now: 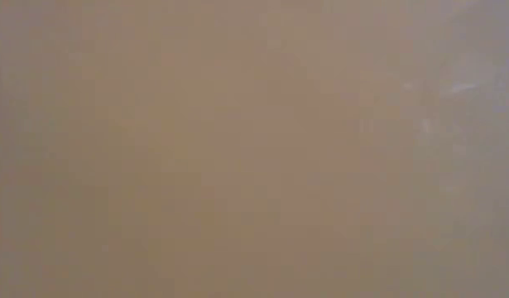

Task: Pick & Place USB Port
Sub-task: Put the blue charger cable into the gray bin

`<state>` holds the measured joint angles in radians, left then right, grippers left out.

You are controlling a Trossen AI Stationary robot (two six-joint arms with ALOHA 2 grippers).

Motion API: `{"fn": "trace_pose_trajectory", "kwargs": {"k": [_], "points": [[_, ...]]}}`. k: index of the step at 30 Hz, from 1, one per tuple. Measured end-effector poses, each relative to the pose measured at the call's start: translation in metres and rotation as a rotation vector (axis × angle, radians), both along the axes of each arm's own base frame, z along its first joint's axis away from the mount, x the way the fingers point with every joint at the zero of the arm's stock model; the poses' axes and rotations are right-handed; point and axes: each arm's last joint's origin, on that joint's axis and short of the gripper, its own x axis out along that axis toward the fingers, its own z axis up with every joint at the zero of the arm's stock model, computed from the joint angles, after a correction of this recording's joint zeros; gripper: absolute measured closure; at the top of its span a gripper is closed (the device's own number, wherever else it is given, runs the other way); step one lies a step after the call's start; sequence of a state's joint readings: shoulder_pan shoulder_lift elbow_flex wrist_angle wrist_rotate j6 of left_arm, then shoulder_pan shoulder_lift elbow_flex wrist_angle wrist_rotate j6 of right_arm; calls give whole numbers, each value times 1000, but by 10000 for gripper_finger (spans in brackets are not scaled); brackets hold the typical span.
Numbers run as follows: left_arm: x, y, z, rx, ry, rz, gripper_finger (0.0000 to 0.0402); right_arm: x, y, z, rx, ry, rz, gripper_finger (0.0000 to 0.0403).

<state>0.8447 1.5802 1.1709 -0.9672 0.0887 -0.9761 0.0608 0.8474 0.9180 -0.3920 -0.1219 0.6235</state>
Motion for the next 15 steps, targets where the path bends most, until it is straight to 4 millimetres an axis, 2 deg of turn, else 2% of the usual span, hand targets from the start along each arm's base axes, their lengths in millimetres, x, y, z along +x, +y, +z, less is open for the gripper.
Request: {"fn": "trace_pose_trajectory", "kwargs": {"k": [4,7,11,15], "points": [[-2,19,-21,-53,-21,-30,401,2,-1,3,13,-32,-57,259],[-2,32,-30,-45,-81,-53,401,2,-3,3,10,-36,-103,259],[-7,44,-30,6,-110,-62,396,2,-4,3,13,-37,-154,259],[-21,54,-30,24,-97,-51,363,2,-5,3,18,-37,-180,259]]}}
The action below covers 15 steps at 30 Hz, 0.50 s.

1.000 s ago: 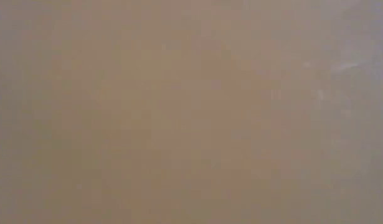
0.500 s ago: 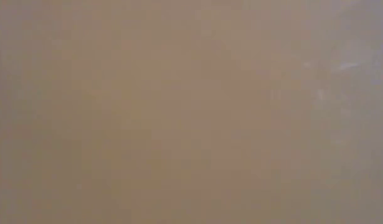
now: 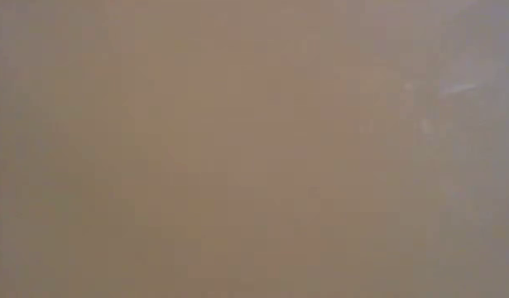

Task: Pick & Place USB Port
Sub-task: Put the blue charger cable into the gray bin

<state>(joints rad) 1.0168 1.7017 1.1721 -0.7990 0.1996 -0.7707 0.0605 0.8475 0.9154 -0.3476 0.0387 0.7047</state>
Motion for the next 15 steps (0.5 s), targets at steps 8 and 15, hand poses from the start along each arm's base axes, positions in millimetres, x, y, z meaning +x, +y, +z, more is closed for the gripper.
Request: {"fn": "trace_pose_trajectory", "kwargs": {"k": [8,15], "points": [[-8,8,0,2,-44,20,228,0,-1,0,-2,0,-43,259],[4,13,-18,-28,-65,17,178,1,-1,1,-4,-13,-49,259]]}}
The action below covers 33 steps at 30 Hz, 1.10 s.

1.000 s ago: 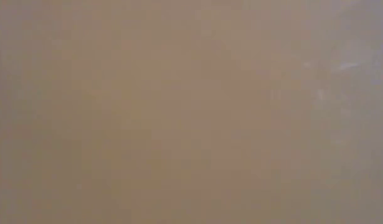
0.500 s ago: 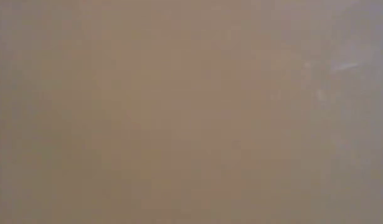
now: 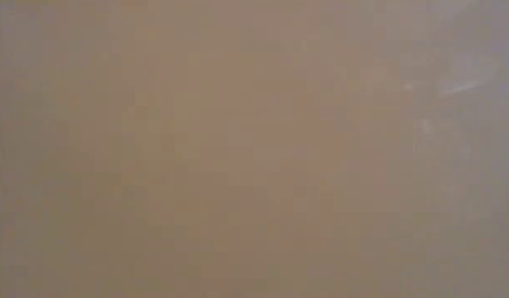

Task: Pick & Place USB Port
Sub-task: Put the blue charger cable into the gray bin

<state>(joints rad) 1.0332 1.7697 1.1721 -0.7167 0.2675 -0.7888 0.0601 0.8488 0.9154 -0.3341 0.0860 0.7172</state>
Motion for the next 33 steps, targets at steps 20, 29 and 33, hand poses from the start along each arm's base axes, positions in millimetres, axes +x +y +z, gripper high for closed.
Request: {"fn": "trace_pose_trajectory", "kwargs": {"k": [20,29,33], "points": [[15,2,-33,-83,38,-60,376,1,0,3,35,-35,-9,259],[22,-5,26,1,93,-382,391,1,0,3,27,-40,-27,259],[28,-44,76,25,115,-647,391,1,0,4,20,-39,-25,259]]}}
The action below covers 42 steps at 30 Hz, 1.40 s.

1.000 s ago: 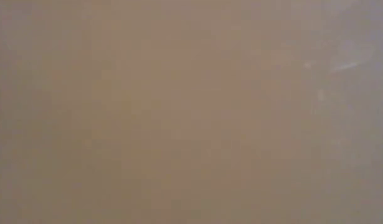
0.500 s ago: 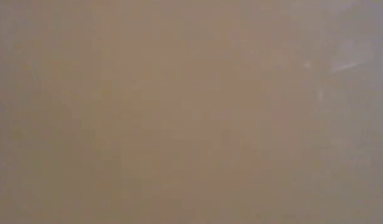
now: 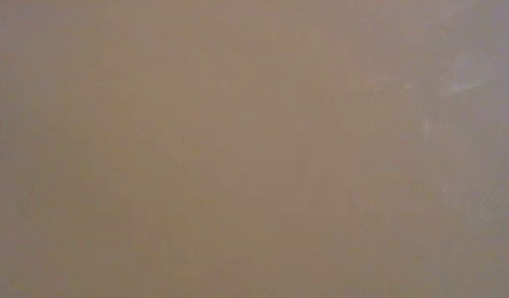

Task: Pick & Place USB Port
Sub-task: Put the blue charger cable into the gray bin

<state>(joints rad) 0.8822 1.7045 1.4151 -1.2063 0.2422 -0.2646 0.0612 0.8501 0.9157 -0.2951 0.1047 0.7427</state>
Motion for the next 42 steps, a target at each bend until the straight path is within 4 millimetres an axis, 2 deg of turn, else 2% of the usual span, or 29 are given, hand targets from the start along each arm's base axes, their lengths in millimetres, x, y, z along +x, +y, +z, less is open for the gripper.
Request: {"fn": "trace_pose_trajectory", "kwargs": {"k": [4,9,15,20,26,30,37,42], "points": [[7,-70,39,13,34,-238,391,0,0,0,-20,1,-4,259],[20,-170,60,26,24,-493,391,0,-2,0,-63,3,-40,259],[38,-274,56,51,-19,-623,391,2,-2,-2,-71,13,-40,259],[60,-341,27,14,-147,-659,391,6,-1,-4,-67,28,-39,259],[94,-400,-8,-134,-232,-699,391,14,-1,-11,-67,66,-36,259],[114,-434,-11,-183,-269,-730,391,20,0,-15,-71,91,-24,259],[141,-459,-7,-153,-249,-694,391,25,2,-20,-80,115,34,259],[146,-471,-28,-200,-126,-690,391,25,3,-20,-65,114,83,259]]}}
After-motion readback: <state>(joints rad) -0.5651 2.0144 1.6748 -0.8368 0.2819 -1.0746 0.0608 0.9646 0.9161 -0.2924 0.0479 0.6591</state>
